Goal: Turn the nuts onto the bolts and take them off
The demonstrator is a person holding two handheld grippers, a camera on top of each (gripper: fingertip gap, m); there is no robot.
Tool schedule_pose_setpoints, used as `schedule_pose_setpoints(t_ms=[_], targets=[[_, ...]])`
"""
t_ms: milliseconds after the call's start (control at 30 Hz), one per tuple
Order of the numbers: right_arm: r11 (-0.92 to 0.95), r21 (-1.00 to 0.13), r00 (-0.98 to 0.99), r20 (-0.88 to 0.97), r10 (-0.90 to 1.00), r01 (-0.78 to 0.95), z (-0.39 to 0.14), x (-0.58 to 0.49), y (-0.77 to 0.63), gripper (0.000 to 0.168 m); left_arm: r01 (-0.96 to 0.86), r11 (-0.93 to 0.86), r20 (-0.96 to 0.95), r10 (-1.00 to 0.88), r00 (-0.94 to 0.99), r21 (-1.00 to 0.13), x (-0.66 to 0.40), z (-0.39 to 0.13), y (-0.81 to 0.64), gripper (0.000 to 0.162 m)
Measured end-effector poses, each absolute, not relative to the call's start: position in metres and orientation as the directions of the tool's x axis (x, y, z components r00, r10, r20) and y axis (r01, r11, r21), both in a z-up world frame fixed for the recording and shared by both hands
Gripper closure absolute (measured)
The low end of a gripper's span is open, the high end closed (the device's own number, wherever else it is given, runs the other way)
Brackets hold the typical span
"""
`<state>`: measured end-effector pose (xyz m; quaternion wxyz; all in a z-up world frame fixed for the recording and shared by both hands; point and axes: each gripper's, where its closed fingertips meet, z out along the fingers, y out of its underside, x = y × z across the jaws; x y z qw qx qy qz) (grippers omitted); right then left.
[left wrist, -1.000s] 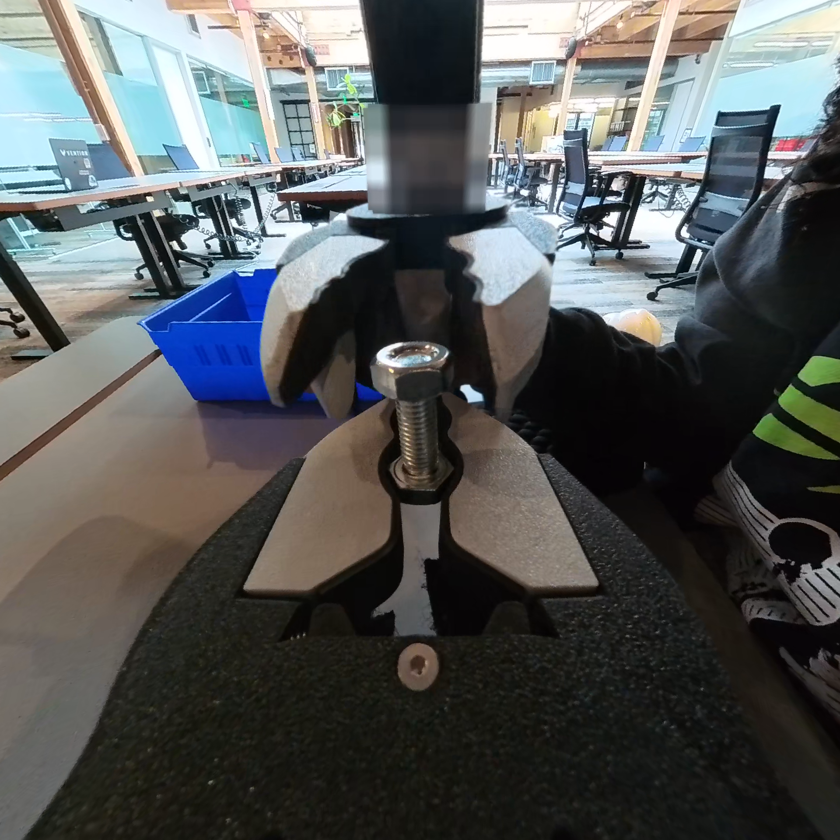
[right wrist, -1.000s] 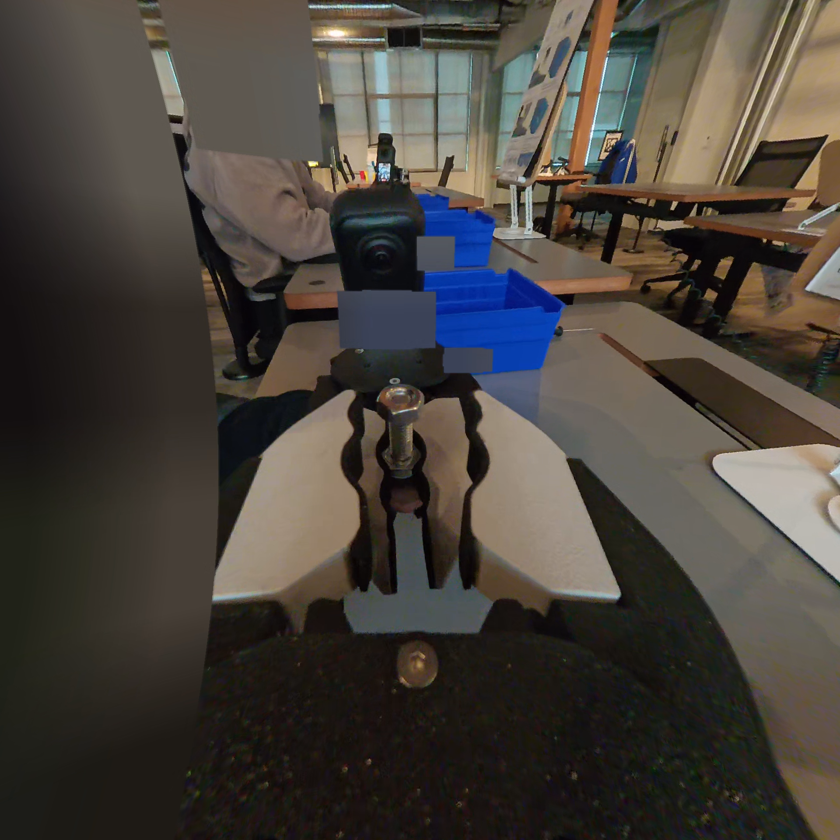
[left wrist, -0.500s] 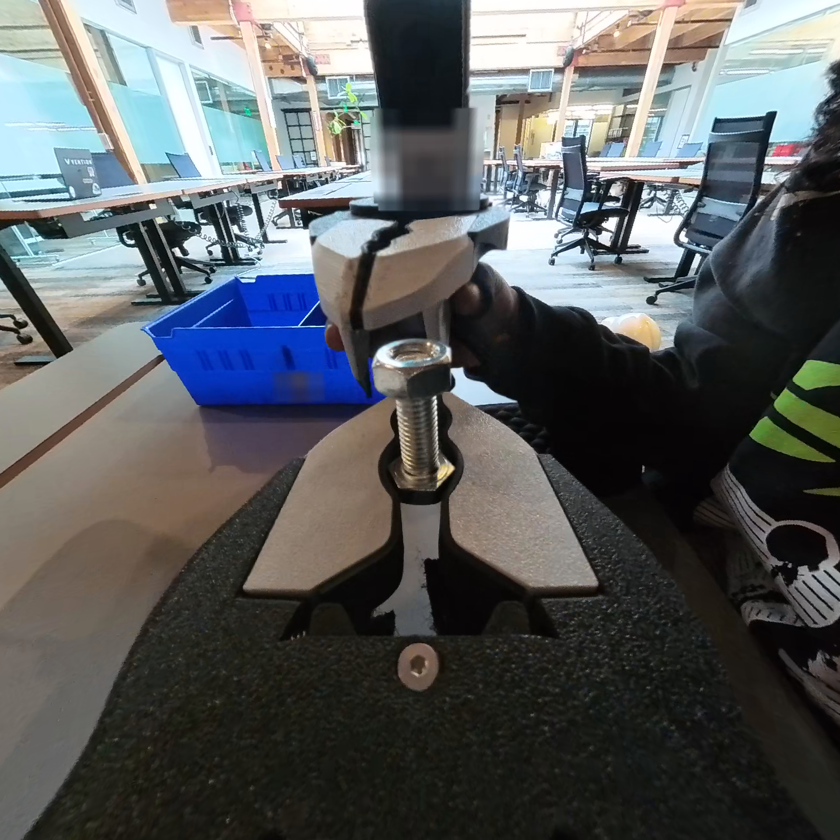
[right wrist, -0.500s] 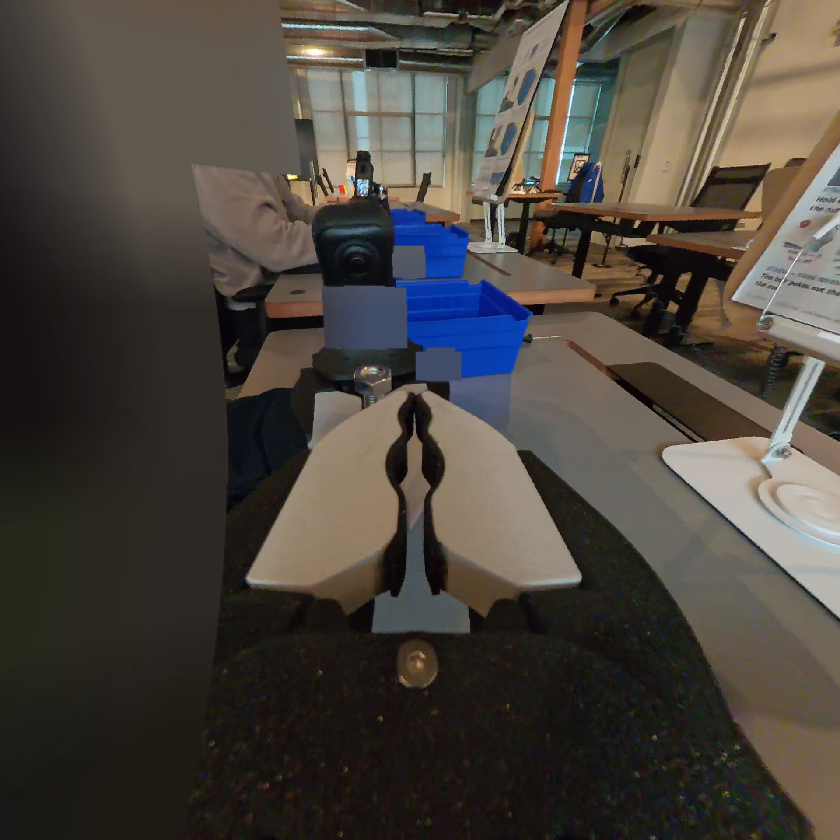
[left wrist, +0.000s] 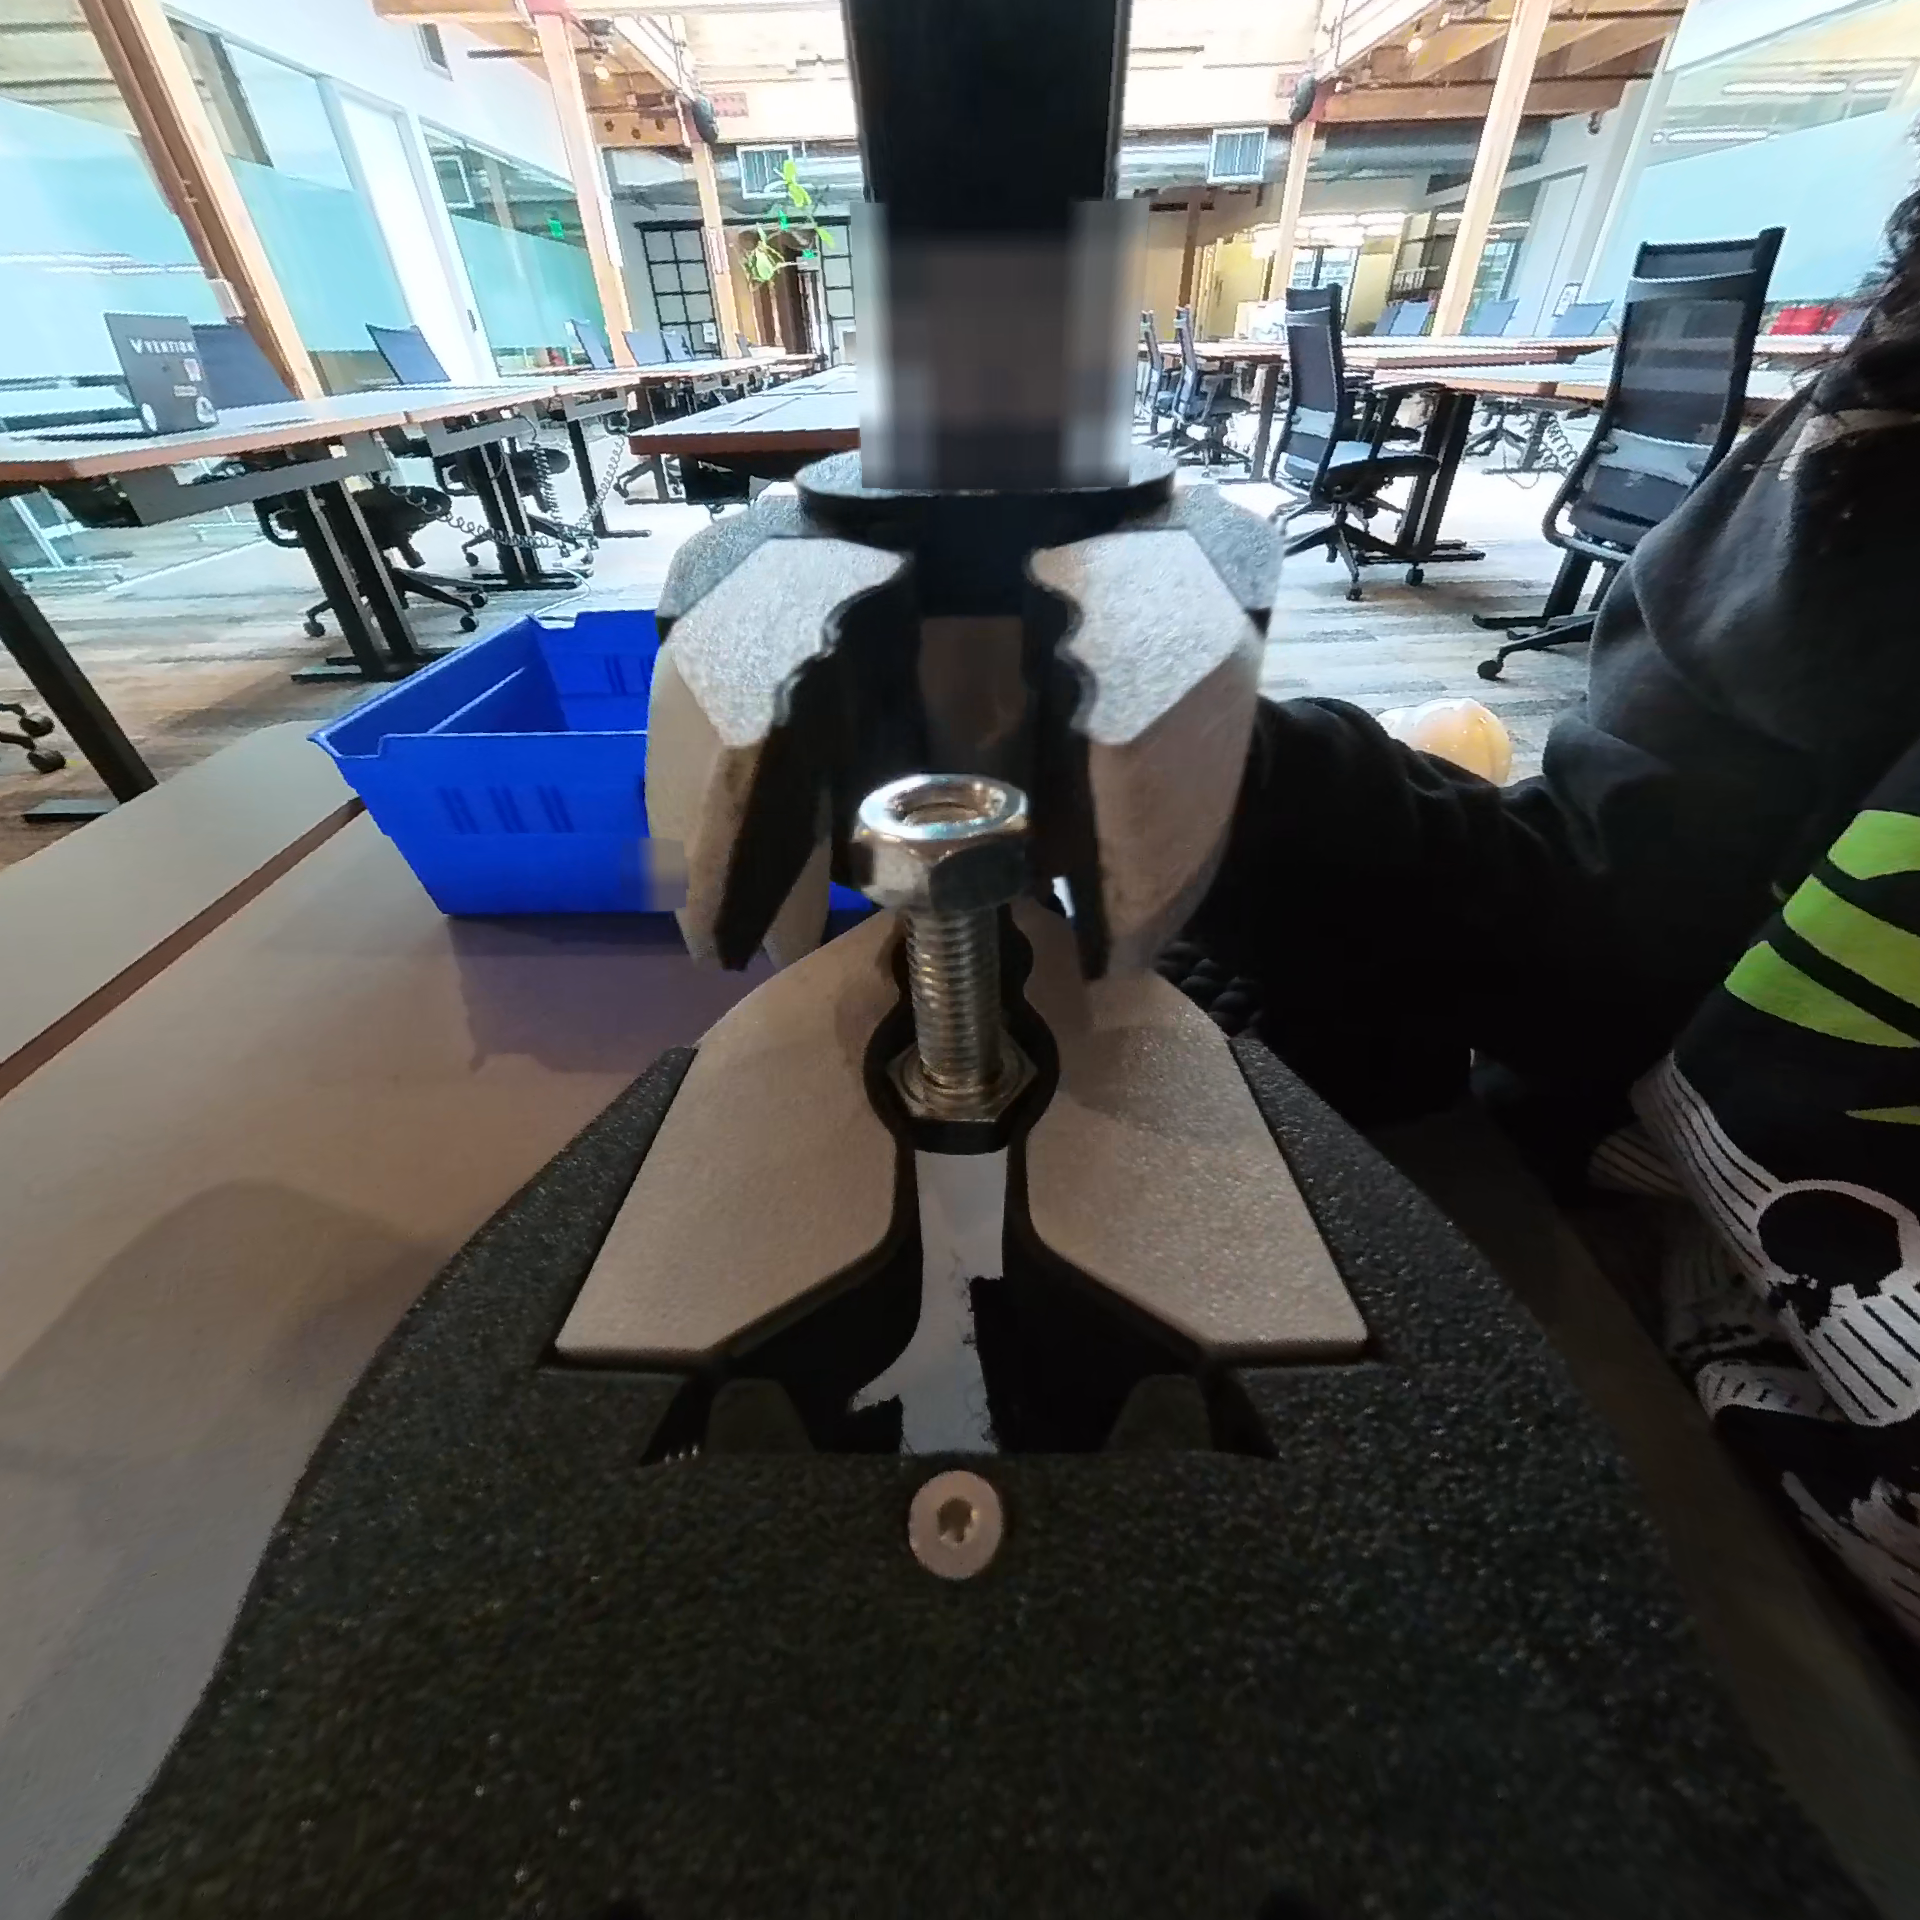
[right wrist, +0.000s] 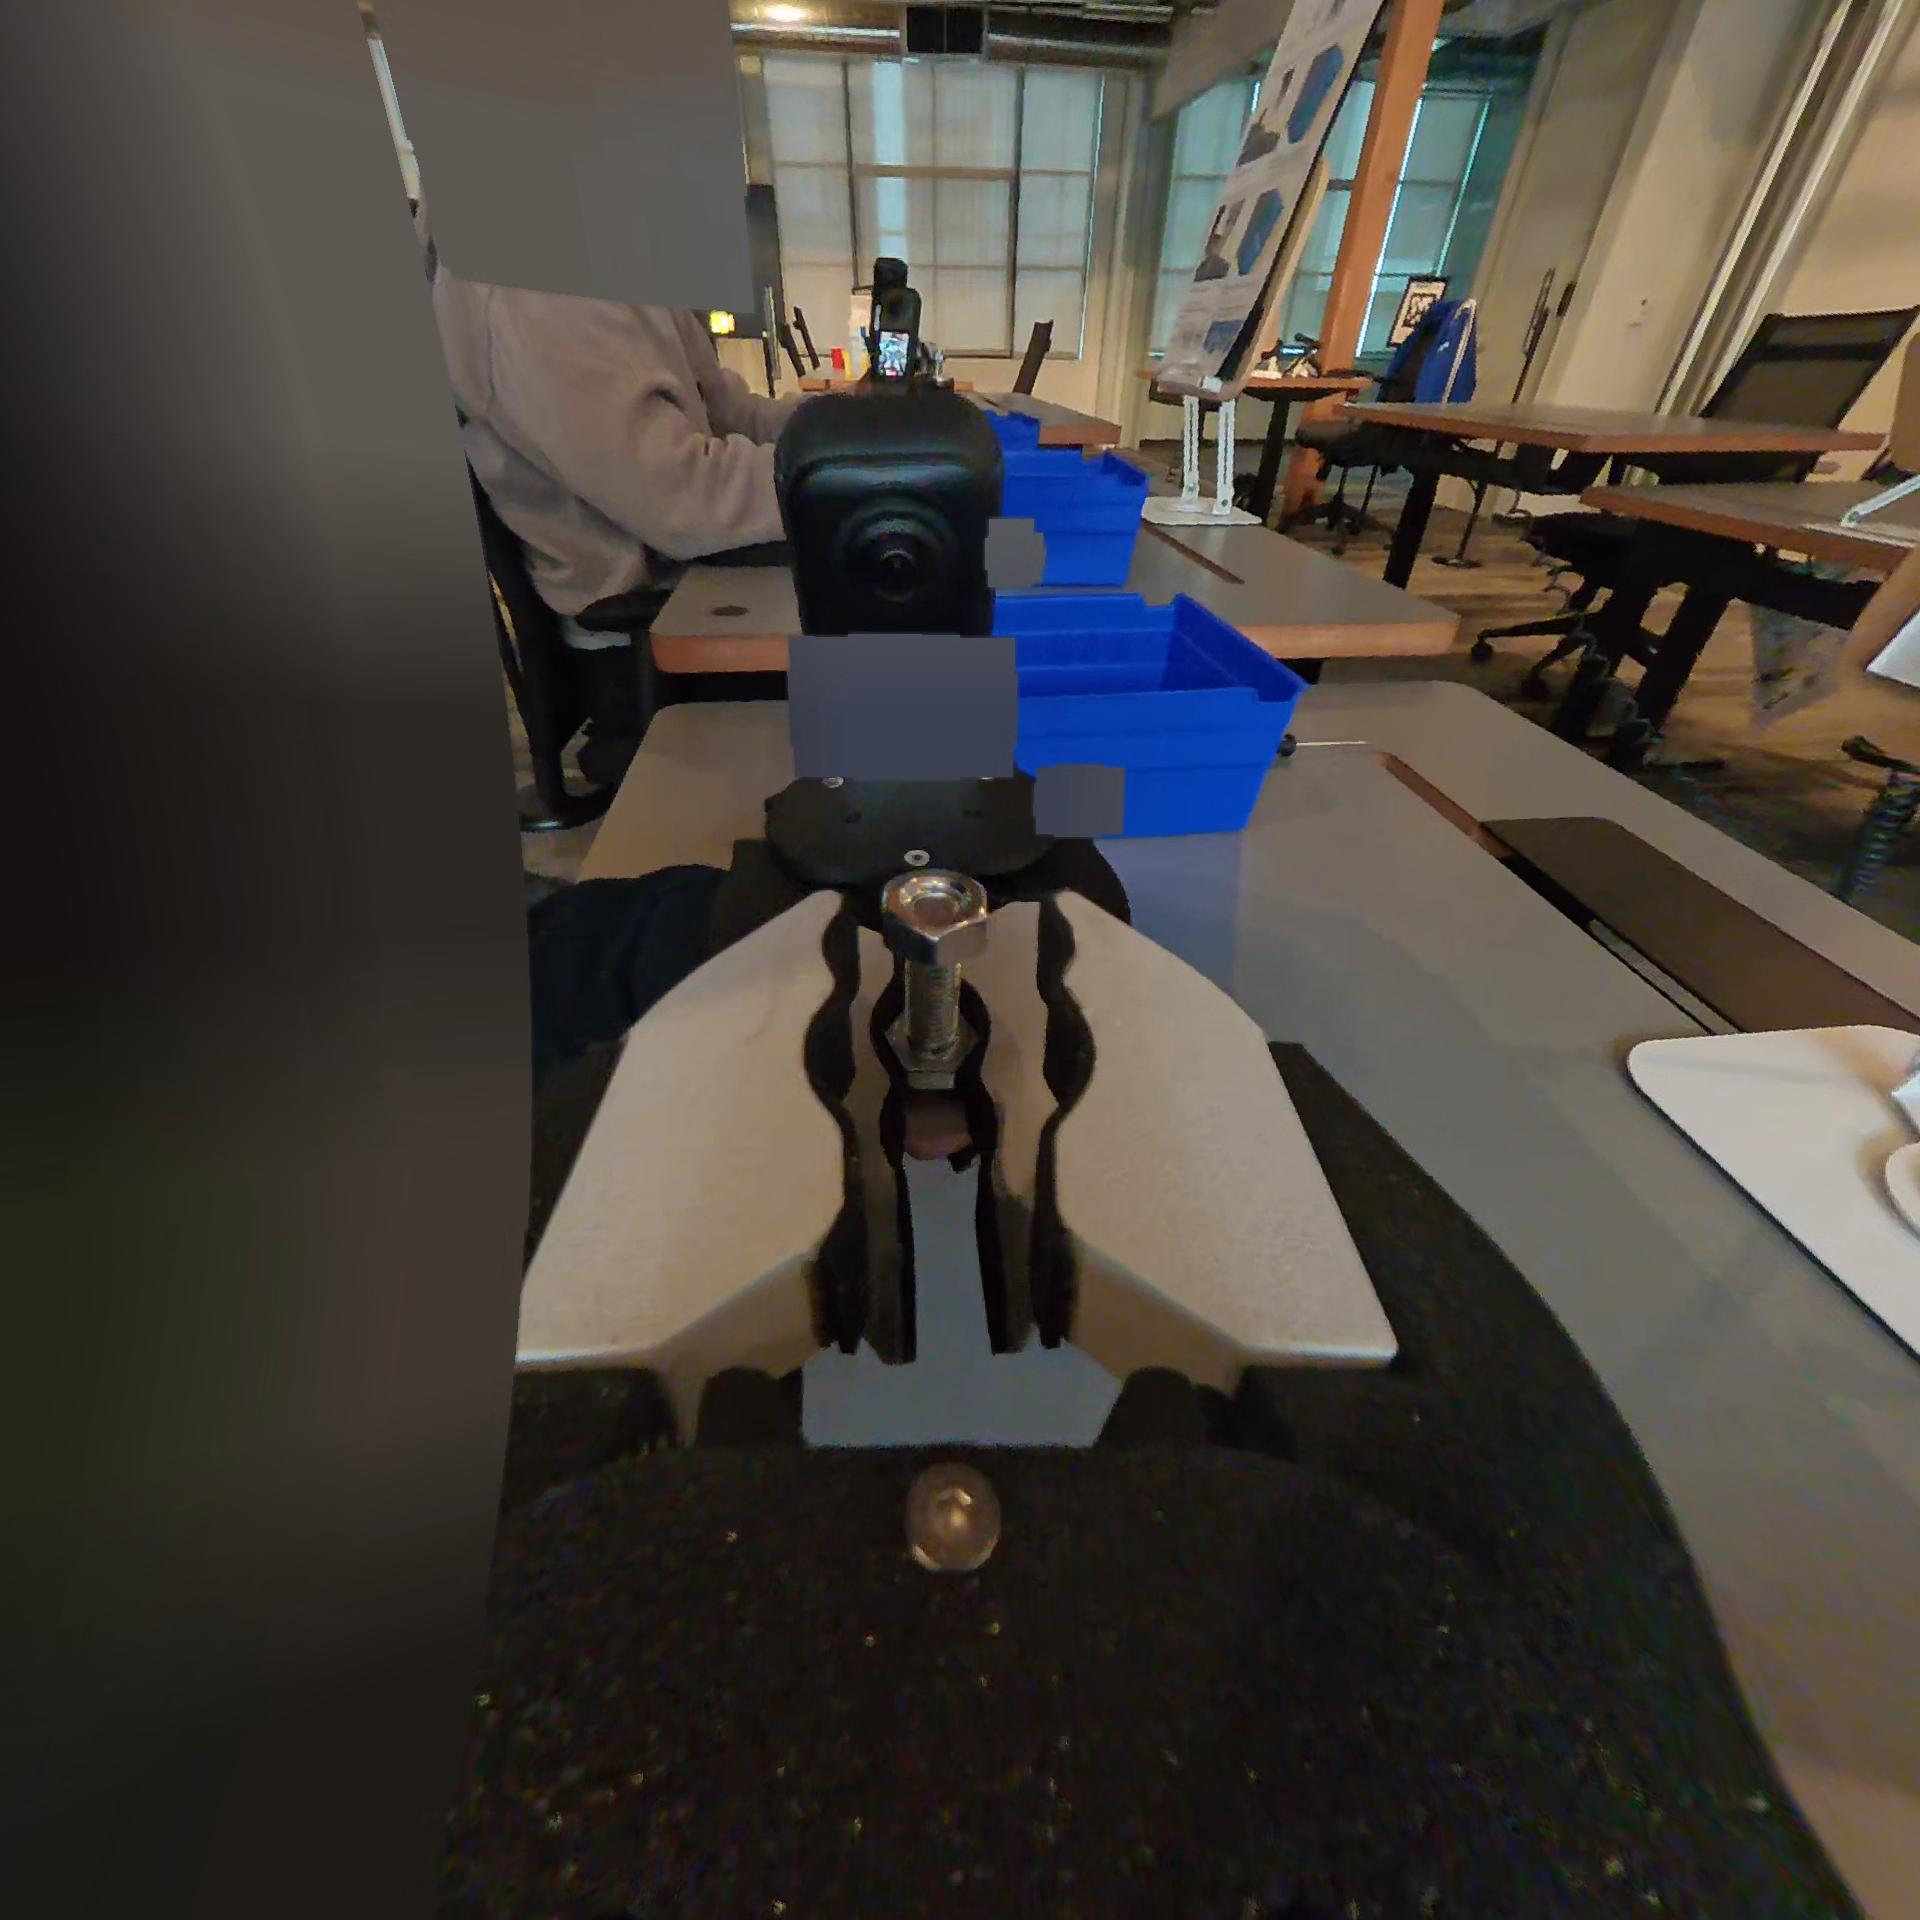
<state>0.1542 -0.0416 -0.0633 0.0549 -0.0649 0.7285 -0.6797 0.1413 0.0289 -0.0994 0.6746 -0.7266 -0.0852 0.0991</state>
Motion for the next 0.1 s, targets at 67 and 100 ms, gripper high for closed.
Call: schedule_pose_setpoints(t_ms=[67,100], targets=[[0.069,-0.998,-0.987,-0.001,-0.16,-0.01,-0.0634,0.151,-0.039,0.14,-0.012,-0.074,-0.031,0.259,0.965,-0.997,0.1412,-0.0989,0.0284,0.153],[0.069,-0.998,-0.987,-0.004,-0.16,-0.007,-0.0631,0.1495,-0.0364,0.14,-0.011,-0.07,-0.029,0.26,0.965,-0.997,0.1412,-0.0983,0.0279,0.148]])
